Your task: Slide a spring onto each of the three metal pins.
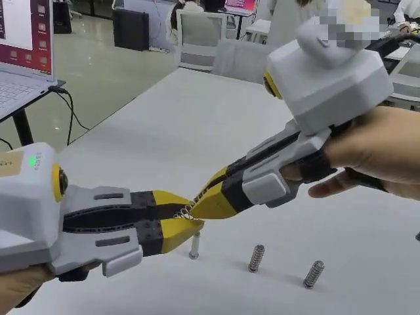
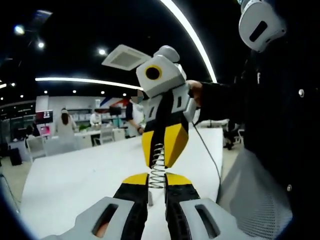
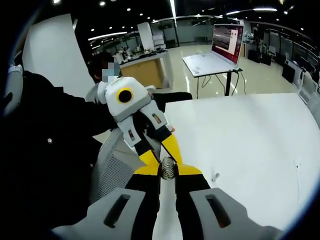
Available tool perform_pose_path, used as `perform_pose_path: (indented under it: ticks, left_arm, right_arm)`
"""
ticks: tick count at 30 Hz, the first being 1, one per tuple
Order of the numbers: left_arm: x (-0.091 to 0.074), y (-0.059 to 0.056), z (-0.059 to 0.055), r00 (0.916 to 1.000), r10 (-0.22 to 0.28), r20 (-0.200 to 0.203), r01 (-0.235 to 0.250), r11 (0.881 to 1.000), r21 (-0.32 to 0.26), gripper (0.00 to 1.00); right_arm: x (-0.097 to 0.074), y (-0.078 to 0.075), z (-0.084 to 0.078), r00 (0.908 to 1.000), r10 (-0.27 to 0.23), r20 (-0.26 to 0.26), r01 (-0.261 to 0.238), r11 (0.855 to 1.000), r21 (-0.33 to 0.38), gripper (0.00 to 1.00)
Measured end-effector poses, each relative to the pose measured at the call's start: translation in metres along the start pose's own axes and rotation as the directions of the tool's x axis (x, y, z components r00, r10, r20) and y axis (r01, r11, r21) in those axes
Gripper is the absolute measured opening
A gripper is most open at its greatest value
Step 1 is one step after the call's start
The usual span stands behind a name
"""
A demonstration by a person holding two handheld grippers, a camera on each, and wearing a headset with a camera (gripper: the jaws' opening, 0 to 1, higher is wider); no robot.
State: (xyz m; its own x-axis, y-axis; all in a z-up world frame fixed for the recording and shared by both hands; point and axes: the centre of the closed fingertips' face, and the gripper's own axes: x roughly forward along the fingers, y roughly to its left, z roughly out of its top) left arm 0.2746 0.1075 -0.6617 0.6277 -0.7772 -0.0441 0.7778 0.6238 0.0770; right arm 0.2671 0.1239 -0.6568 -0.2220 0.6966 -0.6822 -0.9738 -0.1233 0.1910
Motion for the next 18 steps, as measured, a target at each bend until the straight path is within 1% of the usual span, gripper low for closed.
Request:
perform_pose_path:
  ticks: [2, 4, 6, 8, 9, 10, 12, 14, 15, 17, 18]
  left_arm:
    - [0.0, 0.002, -0.005, 0.9995, 0.009, -0.029, -0.009, 1.0, -0.006, 0.07]
    - [0.0, 0.005, -0.009, 0.9987, 0.024, -0.045, -0.025, 0.999, -0.021, 0.15]
    - [-0.001, 0.008, -0.007, 0.9988, 0.035, -0.034, -0.036, 0.998, -0.043, 0.2]
    - [-0.002, 0.011, -0.008, 0.9981, 0.049, -0.037, -0.052, 0.996, -0.07, 0.25]
    - [-0.003, 0.015, -0.013, 0.9956, 0.07, -0.063, -0.076, 0.992, -0.097, 0.31]
    - [-0.003, 0.017, -0.015, 0.9943, 0.075, -0.076, -0.082, 0.992, -0.097, 0.35]
    - [-0.003, 0.018, -0.018, 0.9927, 0.081, -0.09, -0.089, 0.992, -0.093, 0.38]
    - [-0.003, 0.019, -0.019, 0.9916, 0.088, -0.095, -0.097, 0.991, -0.094, 0.4]
    - [-0.003, 0.019, -0.02, 0.9909, 0.091, -0.099, -0.1, 0.991, -0.091, 0.41]
    - [-0.004, 0.02, -0.022, 0.9896, 0.098, -0.106, -0.107, 0.99, -0.088, 0.43]
    - [-0.004, 0.02, -0.022, 0.9892, 0.099, -0.108, -0.109, 0.99, -0.091, 0.44]
  right_arm:
    - [0.002, 0.001, -0.001, 0.9999, 0.004, -0.011, -0.004, 1.0, -0.006, 0.07]
    - [0.001, 0.003, -0.002, 0.9999, 0.011, -0.013, -0.011, 1.0, -0.004, 0.07]
    - [0.0, 0.001, -0.003, 0.9997, -0.003, -0.026, 0.003, 1.0, -0.017, 0.07]
    - [0.0, 0.001, -0.005, 0.9994, -0.01, -0.033, 0.01, 1.0, -0.02, 0.07]
    - [-0.001, -0.001, -0.006, 0.9988, -0.022, -0.043, 0.021, 0.999, -0.025, 0.07]
    - [-0.002, -0.007, -0.007, 0.9976, -0.042, -0.055, 0.04, 0.999, -0.037, 0.07]
    - [-0.003, -0.017, -0.01, 0.9943, -0.073, -0.077, 0.069, 0.996, -0.053, 0.07]
    - [-0.004, -0.025, -0.012, 0.9913, -0.089, -0.097, 0.084, 0.995, -0.062, 0.07]
    - [-0.003, -0.031, -0.016, 0.9874, -0.104, -0.119, 0.096, 0.993, -0.072, 0.07]
    - [-0.001, -0.037, -0.018, 0.9828, -0.116, -0.144, 0.105, 0.991, -0.078, 0.08]
    - [0.0, -0.036, -0.021, 0.9796, -0.124, -0.158, 0.112, 0.99, -0.086, 0.08]
